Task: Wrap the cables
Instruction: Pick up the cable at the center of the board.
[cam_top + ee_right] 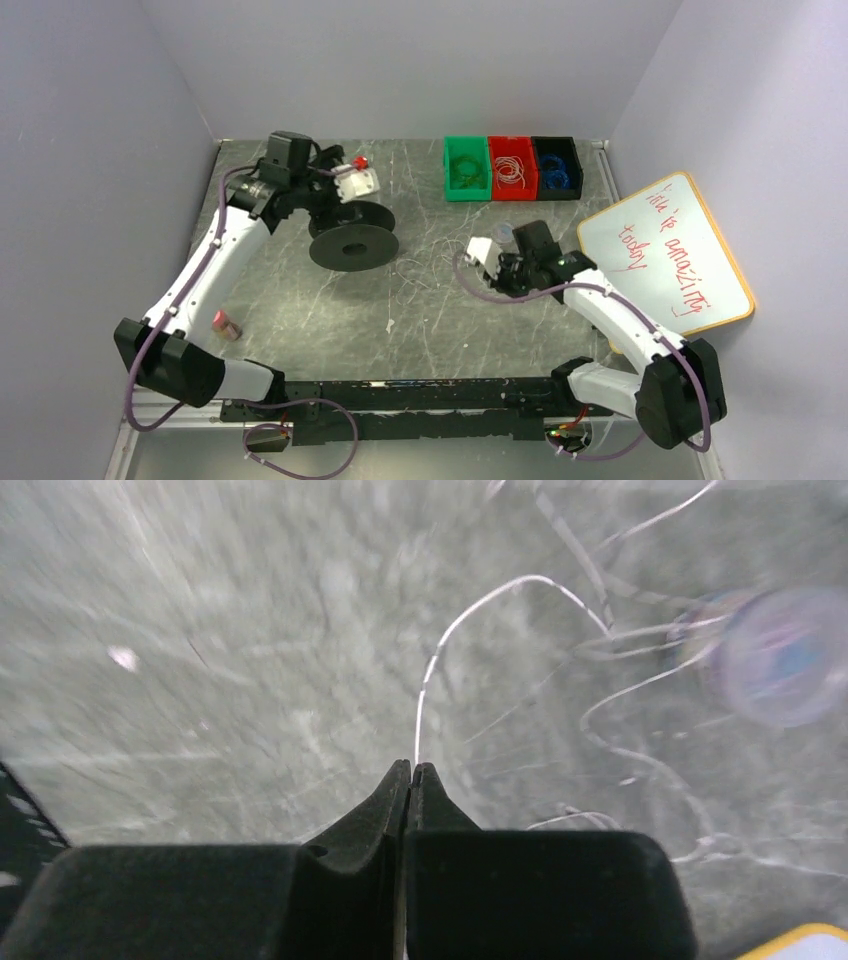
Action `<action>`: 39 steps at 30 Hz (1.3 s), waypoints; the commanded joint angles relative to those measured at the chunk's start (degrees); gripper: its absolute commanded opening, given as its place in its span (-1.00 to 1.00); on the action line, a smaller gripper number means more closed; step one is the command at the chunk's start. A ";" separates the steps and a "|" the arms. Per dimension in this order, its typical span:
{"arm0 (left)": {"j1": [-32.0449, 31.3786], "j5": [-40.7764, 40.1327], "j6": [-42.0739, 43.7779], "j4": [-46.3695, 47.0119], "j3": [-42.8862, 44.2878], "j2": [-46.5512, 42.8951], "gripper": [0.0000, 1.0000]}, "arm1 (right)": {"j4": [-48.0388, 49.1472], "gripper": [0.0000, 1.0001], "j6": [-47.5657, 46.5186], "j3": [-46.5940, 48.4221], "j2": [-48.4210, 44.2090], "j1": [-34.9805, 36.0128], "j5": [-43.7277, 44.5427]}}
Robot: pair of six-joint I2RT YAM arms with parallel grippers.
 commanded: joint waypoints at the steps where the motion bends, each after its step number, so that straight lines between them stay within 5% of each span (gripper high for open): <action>1: -11.48 -3.92 -1.91 1.96 -0.12 -4.06 0.87 | -7.38 -1.00 13.54 15.68 0.81 -0.34 -8.90; 4: -17.89 -6.69 -7.67 3.87 2.05 -2.11 0.88 | -9.46 -1.00 23.30 25.63 3.67 -0.58 -15.40; 9: -18.36 -0.90 -24.68 4.53 6.58 0.55 0.89 | -2.16 -1.00 35.62 31.49 4.40 -2.62 -22.13; 16: -16.43 22.20 -40.60 5.12 8.86 2.77 0.85 | 14.73 -1.00 54.71 29.75 7.36 -7.33 -32.99; 26: -9.23 39.06 -68.55 21.51 5.87 11.79 0.76 | 37.98 -1.00 78.17 23.11 13.66 -8.73 -41.71; 39: -8.25 48.22 -88.09 38.79 -1.54 18.40 0.88 | 52.92 -1.00 82.60 15.32 11.87 -8.70 -40.29</action>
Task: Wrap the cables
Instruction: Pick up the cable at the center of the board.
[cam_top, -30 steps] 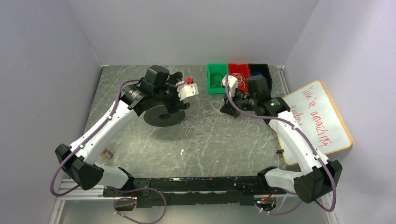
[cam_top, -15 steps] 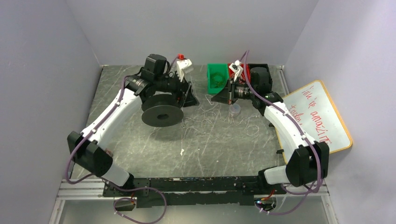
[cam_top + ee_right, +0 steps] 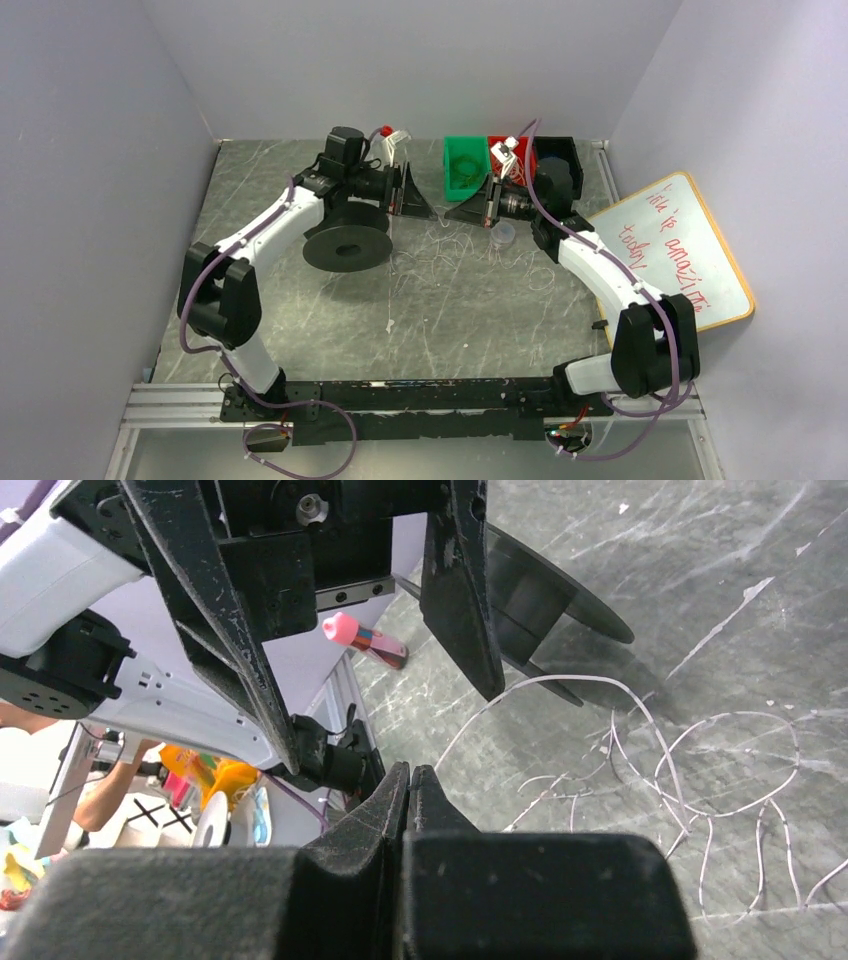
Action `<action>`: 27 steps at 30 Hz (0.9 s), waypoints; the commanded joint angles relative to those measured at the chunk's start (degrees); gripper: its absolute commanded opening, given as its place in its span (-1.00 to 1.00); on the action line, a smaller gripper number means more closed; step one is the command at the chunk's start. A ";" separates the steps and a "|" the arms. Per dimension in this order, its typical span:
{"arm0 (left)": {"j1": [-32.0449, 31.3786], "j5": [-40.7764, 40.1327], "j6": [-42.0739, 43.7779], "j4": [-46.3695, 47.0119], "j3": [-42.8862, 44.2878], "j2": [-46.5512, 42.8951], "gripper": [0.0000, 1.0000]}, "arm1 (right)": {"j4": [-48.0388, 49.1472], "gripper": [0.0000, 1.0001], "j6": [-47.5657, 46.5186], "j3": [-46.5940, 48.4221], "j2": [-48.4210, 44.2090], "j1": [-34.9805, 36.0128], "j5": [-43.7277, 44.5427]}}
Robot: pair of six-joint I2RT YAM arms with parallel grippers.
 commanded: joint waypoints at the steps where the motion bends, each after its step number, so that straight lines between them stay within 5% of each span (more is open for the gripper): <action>1: -0.04 5.47 -9.28 8.98 -1.13 0.17 0.88 | 9.12 -1.00 1.82 -1.79 -2.42 -0.13 -0.44; 10: -0.19 6.93 -14.01 13.43 -2.08 2.93 0.87 | 15.38 -1.00 5.55 -3.62 -1.93 -0.12 -2.03; 27: -0.53 8.92 -16.68 18.14 -2.05 4.92 0.47 | 16.63 -1.00 4.50 -6.67 -0.37 2.71 -3.81</action>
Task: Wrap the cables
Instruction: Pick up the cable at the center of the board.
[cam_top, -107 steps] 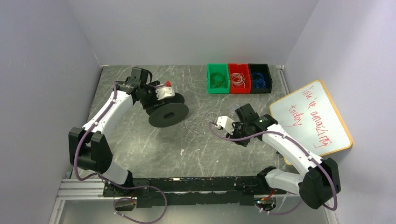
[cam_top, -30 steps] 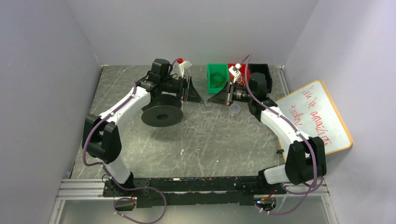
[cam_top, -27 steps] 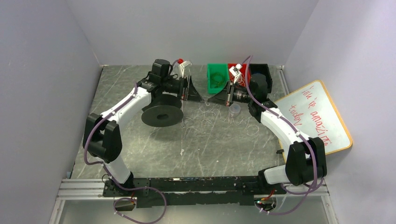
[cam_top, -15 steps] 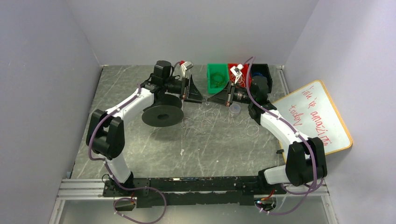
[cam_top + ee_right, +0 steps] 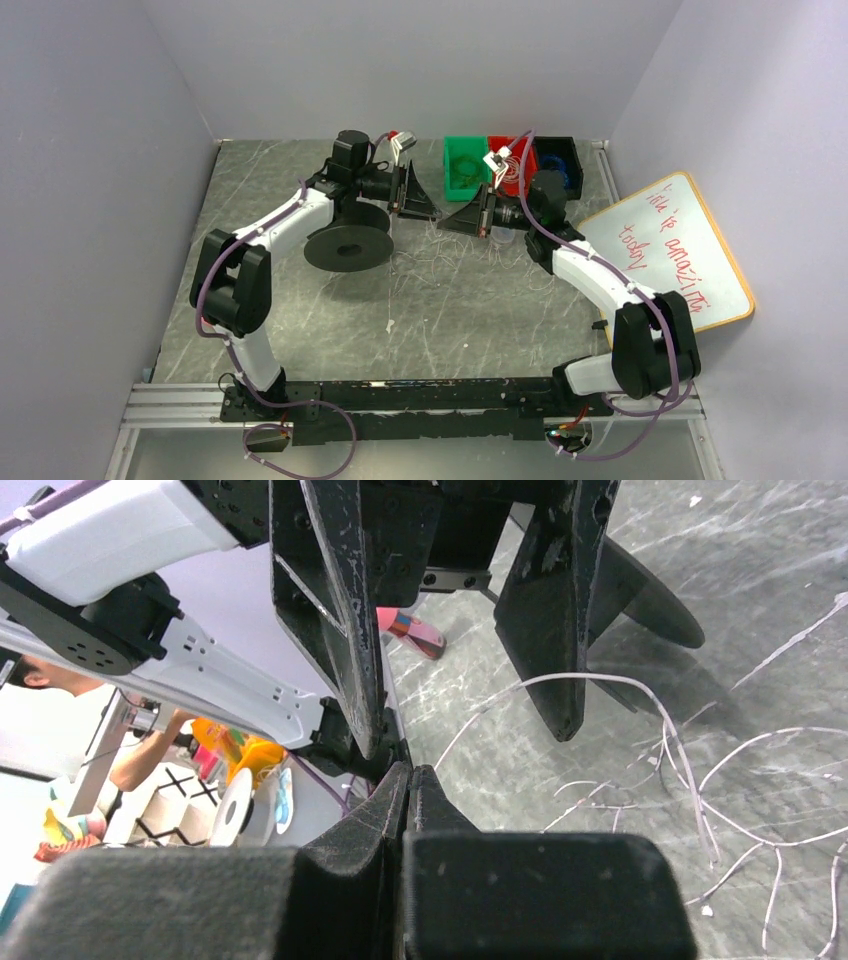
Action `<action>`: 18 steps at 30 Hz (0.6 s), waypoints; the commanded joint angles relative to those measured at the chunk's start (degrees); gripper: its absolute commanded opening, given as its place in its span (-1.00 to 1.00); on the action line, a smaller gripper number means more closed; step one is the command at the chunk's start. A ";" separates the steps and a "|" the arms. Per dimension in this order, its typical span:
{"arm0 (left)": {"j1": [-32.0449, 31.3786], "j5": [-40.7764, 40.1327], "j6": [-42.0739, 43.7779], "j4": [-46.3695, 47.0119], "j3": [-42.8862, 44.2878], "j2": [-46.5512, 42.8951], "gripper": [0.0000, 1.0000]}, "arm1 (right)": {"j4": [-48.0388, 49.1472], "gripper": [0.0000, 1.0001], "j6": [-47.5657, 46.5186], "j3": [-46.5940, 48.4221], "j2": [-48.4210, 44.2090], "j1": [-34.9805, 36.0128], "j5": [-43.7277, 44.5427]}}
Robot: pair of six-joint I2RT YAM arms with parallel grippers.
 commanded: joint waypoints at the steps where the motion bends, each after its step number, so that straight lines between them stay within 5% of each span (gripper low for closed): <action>1: -0.49 2.40 -1.53 3.97 0.25 -0.28 0.43 | 2.25 -1.00 -2.10 -0.29 0.11 0.52 -1.20; 18: -0.90 1.46 1.31 1.23 0.38 -1.47 -0.70 | 0.27 -1.00 -4.29 0.37 0.51 0.47 -1.22</action>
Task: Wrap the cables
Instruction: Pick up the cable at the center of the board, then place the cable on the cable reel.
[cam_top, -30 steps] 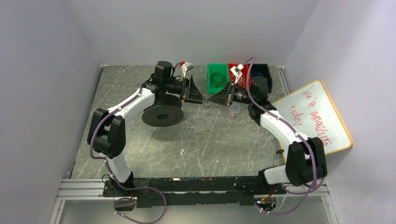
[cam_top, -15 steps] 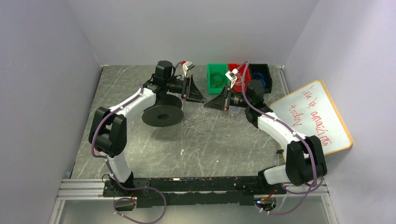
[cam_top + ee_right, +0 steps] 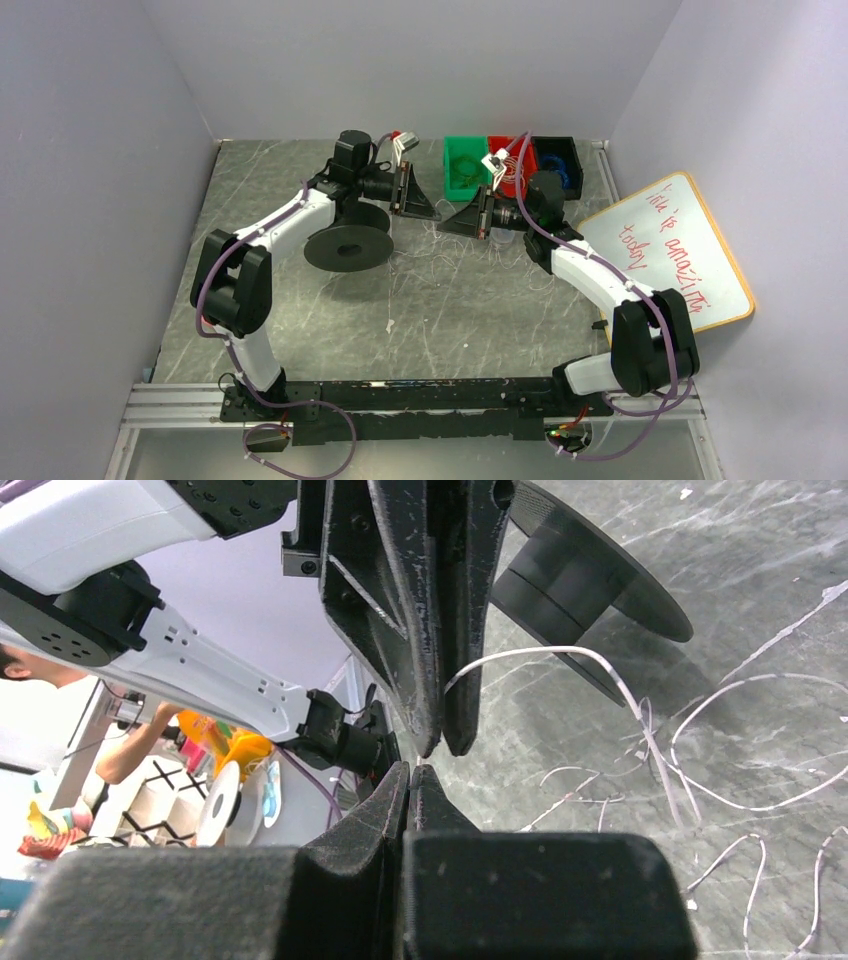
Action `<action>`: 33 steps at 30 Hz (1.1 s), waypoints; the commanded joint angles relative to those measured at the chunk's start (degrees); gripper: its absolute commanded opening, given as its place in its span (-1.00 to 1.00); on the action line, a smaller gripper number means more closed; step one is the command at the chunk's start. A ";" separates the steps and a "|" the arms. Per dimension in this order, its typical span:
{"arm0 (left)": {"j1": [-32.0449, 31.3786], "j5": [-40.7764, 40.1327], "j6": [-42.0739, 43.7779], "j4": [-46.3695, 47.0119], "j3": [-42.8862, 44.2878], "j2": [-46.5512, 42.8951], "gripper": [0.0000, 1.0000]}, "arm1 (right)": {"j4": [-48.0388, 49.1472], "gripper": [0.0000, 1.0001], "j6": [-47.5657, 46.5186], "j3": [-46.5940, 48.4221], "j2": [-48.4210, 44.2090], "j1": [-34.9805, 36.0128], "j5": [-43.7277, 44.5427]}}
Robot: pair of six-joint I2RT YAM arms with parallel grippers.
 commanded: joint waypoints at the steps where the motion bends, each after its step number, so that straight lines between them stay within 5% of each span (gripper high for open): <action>1: -0.31 0.30 2.63 -1.16 0.55 -1.58 -0.80 | 1.12 -1.00 -1.81 0.84 -0.34 0.07 -1.23; 5: -0.27 -1.29 5.38 -4.97 1.52 -2.00 -0.95 | -0.57 -1.00 -3.82 1.85 -0.68 0.00 -1.71; 6: -0.32 -1.70 7.22 -7.31 2.35 -2.23 -0.95 | -4.02 -0.86 -7.27 3.37 -0.68 0.02 -2.78; 10: -0.27 -4.58 18.55 -19.10 6.38 -3.95 -0.95 | -31.08 -0.38 -32.91 12.26 -2.54 -0.62 -1.15; 13: -0.49 -7.60 27.91 -28.67 10.35 -4.96 -0.95 | -40.69 -0.02 -48.27 13.71 -7.90 -0.80 3.34; 17: -1.46 -9.71 38.45 -40.21 16.37 -4.65 -0.95 | -52.63 0.10 -64.71 18.00 -12.16 -0.80 5.52; 23: -8.82 -19.53 55.70 -57.95 25.93 -3.08 -0.95 | -47.66 0.11 -70.15 17.31 -15.11 -0.68 8.18; 33: -14.15 -24.58 62.04 -63.41 26.54 -5.50 -0.95 | -43.24 0.09 -73.97 12.85 -16.76 1.36 2.78</action>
